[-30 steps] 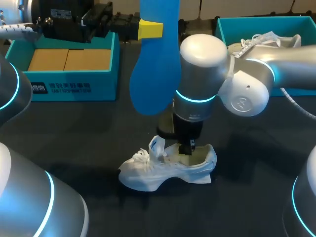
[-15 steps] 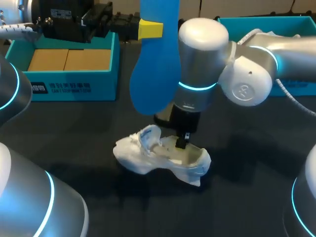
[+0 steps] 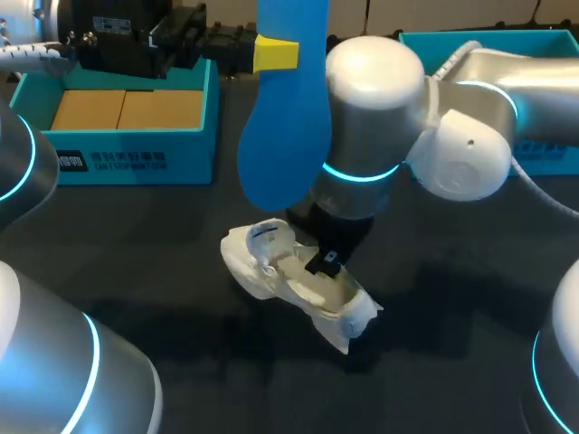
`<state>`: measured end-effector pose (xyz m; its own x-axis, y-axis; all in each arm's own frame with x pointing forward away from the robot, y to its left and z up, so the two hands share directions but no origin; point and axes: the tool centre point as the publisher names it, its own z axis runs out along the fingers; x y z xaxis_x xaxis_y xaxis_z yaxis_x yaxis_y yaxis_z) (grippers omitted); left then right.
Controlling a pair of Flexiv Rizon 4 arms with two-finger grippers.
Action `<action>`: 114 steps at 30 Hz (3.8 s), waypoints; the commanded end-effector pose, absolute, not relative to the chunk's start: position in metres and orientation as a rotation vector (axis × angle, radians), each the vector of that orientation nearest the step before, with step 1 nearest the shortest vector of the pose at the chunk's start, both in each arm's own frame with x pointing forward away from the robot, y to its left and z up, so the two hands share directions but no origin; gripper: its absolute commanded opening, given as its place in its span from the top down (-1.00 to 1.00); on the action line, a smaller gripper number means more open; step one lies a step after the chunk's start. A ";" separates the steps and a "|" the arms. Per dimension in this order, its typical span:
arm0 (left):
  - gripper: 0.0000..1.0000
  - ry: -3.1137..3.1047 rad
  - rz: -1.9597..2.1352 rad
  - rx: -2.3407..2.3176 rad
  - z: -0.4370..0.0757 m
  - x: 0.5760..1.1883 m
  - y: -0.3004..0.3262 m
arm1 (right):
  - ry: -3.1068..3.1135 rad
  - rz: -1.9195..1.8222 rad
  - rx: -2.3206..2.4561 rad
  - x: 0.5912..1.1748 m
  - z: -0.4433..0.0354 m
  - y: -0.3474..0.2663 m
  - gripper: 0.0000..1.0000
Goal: Take the shoe out of the shoebox, open the shoe tongue, remove and reinsert the insole, then place the shoe into the shoebox
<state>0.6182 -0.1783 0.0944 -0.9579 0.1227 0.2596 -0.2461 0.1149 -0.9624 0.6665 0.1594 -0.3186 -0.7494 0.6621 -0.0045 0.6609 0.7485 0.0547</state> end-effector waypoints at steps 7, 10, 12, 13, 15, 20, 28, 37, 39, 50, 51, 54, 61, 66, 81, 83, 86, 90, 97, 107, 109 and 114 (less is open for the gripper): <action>1.00 -2.121 1.918 0.118 0.094 0.619 -0.180 | 2.781 0.117 1.306 0.670 -0.314 0.166 1.00; 1.00 -2.121 1.918 0.118 0.094 0.619 -0.180 | 2.668 0.134 1.500 0.667 -0.313 0.158 1.00; 1.00 -2.121 1.918 0.118 0.094 0.619 -0.180 | 2.635 0.207 1.579 0.664 -0.311 0.155 1.00; 1.00 -2.121 1.918 0.118 0.094 0.619 -0.180 | 2.586 0.224 1.629 0.663 -0.310 0.152 1.00; 1.00 -2.121 1.918 0.118 0.094 0.619 -0.180 | 2.553 0.266 1.686 0.660 -0.309 0.149 1.00; 1.00 -2.121 1.918 0.118 0.094 0.619 -0.180 | 2.460 0.355 1.809 0.655 -0.308 0.144 1.00; 1.00 -2.121 1.918 0.118 0.094 0.619 -0.180 | 2.333 0.457 1.986 0.654 -0.308 0.148 1.00; 1.00 -2.121 1.918 0.118 0.094 0.619 -0.180 | 2.333 0.457 1.986 0.654 -0.308 0.148 1.00; 1.00 -2.121 1.918 0.118 0.094 0.619 -0.180 | 2.318 0.449 2.028 0.655 -0.312 0.149 1.00; 1.00 -2.121 1.918 0.118 0.094 0.619 -0.180 | 2.222 0.459 2.227 0.660 -0.334 0.155 1.00; 1.00 -2.121 1.918 0.118 0.094 0.619 -0.180 | 2.230 0.459 2.219 0.661 -0.336 0.156 1.00; 1.00 -2.121 1.918 0.118 0.094 0.619 -0.180 | 2.253 0.471 2.218 0.661 -0.342 0.159 1.00; 1.00 -2.121 1.918 0.118 0.094 0.619 -0.180 | 2.290 0.485 2.236 0.661 -0.355 0.158 1.00; 1.00 -2.121 1.918 0.118 0.094 0.619 -0.180 | 2.307 0.482 2.233 0.662 -0.361 0.157 1.00; 1.00 -2.121 1.918 0.118 0.094 0.619 -0.180 | 2.372 0.488 2.207 0.666 -0.385 0.146 1.00; 1.00 -2.121 1.918 0.118 0.094 0.619 -0.180 | 2.377 0.489 2.209 0.666 -0.386 0.145 1.00; 1.00 -2.121 1.918 0.118 0.094 0.619 -0.180 | 2.378 0.508 2.217 0.664 -0.385 0.145 -1.00; 1.00 -2.121 1.918 0.118 0.094 0.619 -0.180 | 2.373 0.527 2.231 0.663 -0.378 0.143 -1.00; 1.00 -2.121 1.918 0.118 0.094 0.619 -0.180 | 2.339 0.692 2.373 0.659 -0.343 0.126 -1.00; 1.00 -2.121 1.918 0.118 0.094 0.619 -0.180 | 2.435 1.125 2.565 0.657 -0.301 0.092 -1.00; 1.00 -2.121 1.918 0.118 0.094 0.619 -0.180 | 2.435 1.125 2.565 0.657 -0.301 0.092 -1.00; 1.00 -2.121 1.918 0.118 0.094 0.619 -0.180 | 2.435 1.125 2.565 0.657 -0.301 0.092 -1.00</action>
